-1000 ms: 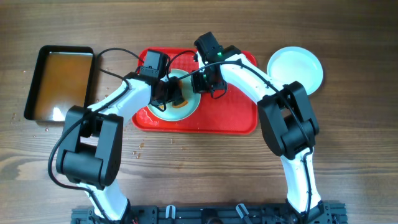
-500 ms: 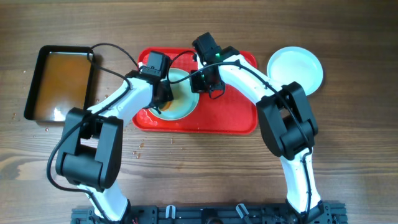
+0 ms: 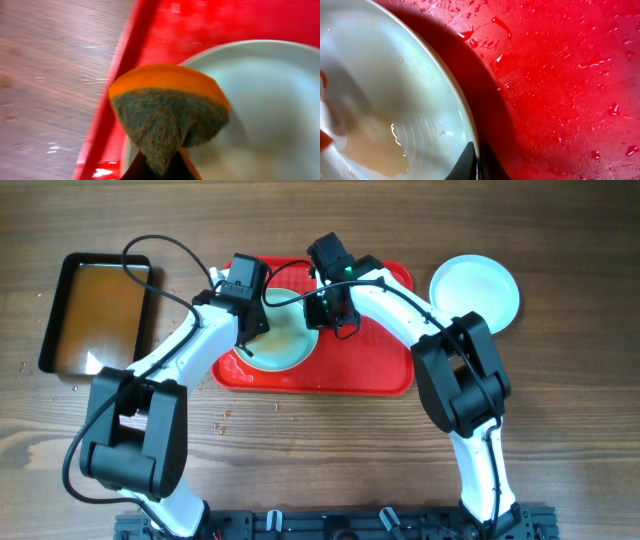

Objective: Clean dirty plates on tray and stack at the side
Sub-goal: 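Keep scrubbing the plate center with the left-held sponge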

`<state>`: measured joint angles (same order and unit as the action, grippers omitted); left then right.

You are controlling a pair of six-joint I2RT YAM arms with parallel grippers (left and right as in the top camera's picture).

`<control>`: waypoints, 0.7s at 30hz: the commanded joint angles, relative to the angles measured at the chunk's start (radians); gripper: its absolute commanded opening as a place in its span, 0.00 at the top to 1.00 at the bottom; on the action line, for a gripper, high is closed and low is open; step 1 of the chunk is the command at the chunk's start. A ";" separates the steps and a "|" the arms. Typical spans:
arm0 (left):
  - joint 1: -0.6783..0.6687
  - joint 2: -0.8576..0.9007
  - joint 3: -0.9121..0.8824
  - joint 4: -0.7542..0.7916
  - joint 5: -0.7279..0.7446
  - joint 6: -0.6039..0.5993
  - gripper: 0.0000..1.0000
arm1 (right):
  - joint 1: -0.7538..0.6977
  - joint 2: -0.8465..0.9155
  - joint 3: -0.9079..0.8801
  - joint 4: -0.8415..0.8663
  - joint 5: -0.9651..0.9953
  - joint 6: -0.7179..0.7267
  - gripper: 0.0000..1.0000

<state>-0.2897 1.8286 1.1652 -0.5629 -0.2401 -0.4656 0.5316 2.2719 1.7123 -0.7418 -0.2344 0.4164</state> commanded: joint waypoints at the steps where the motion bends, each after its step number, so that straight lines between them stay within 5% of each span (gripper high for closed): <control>1: 0.002 0.021 0.012 0.075 0.334 0.008 0.96 | -0.009 0.043 -0.005 0.004 0.082 0.009 0.95; 9: 0.000 0.121 0.012 0.054 0.426 0.009 0.96 | -0.009 0.043 -0.005 0.001 0.082 0.006 0.94; 17: 0.002 0.130 0.012 -0.022 0.045 0.023 0.96 | -0.009 0.043 -0.005 0.000 0.082 0.005 0.94; 21: 0.002 0.129 0.012 -0.028 -0.126 0.129 0.96 | -0.009 0.043 -0.005 0.000 0.081 0.005 0.94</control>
<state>-0.2958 1.9224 1.1896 -0.5770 -0.1013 -0.4297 0.5293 2.2719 1.7123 -0.7353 -0.2195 0.4187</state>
